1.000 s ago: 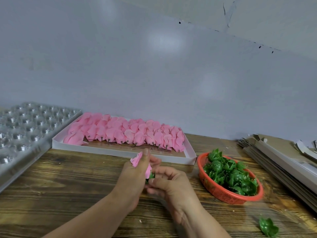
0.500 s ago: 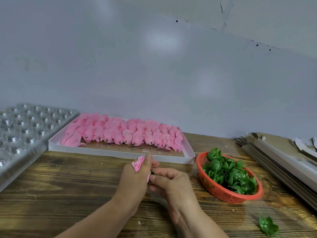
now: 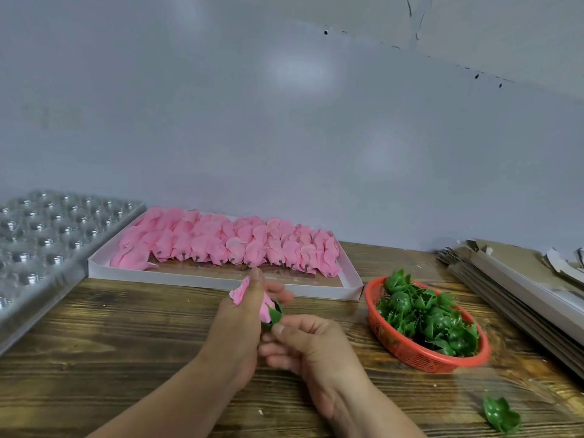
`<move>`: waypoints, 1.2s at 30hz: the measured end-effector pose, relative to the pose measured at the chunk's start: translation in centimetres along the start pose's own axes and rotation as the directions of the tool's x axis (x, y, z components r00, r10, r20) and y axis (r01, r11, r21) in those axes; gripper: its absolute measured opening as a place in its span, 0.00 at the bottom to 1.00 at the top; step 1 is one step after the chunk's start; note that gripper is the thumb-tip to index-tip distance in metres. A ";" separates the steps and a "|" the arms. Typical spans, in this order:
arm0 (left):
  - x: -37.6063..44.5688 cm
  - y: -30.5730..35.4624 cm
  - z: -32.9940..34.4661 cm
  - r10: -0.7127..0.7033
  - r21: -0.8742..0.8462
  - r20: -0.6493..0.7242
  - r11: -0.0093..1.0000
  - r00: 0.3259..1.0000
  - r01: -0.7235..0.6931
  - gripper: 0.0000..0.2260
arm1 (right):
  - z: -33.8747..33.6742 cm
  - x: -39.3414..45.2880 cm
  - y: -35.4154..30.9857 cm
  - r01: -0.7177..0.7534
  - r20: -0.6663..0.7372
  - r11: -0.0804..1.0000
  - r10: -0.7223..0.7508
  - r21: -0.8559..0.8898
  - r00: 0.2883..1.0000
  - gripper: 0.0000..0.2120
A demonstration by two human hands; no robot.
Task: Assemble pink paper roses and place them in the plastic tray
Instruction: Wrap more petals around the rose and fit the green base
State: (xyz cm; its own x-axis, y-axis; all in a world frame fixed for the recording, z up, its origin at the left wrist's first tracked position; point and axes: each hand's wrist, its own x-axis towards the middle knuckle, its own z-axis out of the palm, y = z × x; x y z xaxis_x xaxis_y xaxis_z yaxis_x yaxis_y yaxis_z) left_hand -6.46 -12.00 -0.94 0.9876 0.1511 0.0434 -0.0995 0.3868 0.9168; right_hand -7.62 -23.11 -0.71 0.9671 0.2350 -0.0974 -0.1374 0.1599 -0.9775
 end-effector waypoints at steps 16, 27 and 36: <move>0.3 0.1 -0.3 -0.301 -0.161 0.251 0.924 0.920 0.346 0.21 | -0.9 -0.2 -0.6 0.395 0.160 0.484 -0.456 -0.781 0.876 0.11; 0.3 -0.2 0.2 -0.328 -0.212 0.178 0.908 0.928 0.362 0.24 | -1.1 -0.5 -1.5 0.453 0.371 0.087 -0.449 -0.887 0.813 0.07; 0.5 -0.6 0.0 -0.427 -0.269 0.195 0.842 0.883 0.467 0.25 | -0.5 -1.0 -1.9 0.414 0.389 -0.072 -0.516 -0.908 0.763 0.16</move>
State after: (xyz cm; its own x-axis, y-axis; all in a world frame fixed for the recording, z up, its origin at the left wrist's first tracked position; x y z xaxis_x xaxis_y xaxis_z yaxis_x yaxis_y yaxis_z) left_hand -5.89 -12.16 -1.43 0.9380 -0.2098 -0.2759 0.3450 0.6410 0.6856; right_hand -8.20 -24.13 1.14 0.7257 0.4694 0.5030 0.6043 -0.7844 -0.1399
